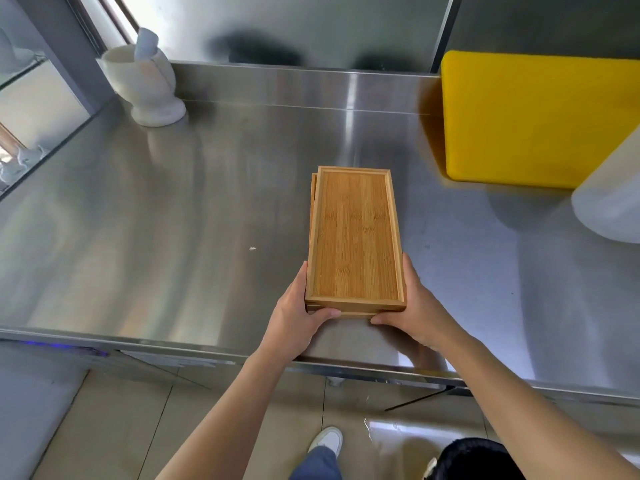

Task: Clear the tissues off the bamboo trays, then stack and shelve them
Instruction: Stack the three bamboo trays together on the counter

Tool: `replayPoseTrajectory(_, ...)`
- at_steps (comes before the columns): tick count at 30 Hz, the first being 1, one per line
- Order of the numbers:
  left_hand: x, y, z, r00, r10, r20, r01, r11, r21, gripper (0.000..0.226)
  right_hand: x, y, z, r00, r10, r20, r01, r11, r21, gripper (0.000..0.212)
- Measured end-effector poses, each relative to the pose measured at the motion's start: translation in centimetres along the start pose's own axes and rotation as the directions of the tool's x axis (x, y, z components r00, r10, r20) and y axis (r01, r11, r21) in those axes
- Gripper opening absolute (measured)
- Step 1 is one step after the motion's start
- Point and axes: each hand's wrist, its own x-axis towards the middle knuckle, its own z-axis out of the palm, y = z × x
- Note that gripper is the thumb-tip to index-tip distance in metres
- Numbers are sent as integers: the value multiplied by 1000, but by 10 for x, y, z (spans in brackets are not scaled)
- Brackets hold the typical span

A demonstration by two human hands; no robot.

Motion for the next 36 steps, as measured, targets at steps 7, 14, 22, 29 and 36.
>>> replayPoseTrajectory(7,0,-5,1,1000,15,-6,-15,997,81,91,0,-1,-5,999,41,20,-39,995,-97,119)
replayPoseTrajectory(14,-3,-6,5,997,31,-64,-23,993,116,86,-1,-1,-5,1000,17,8,-16,993,-115,117)
replayPoseTrajectory(22,-7,1,5,998,65,-28,-62,995,73,89,-3,-2,-9,994,36,104,-27,996,-89,132)
replayPoseTrajectory(29,-9,6,5,994,112,14,-113,990,86,77,-2,-2,-12,994,-33,104,34,999,-9,119)
replayPoseTrajectory(36,-9,2,6,995,95,3,-95,992,88,76,1,-2,-14,992,-69,103,70,998,-6,118)
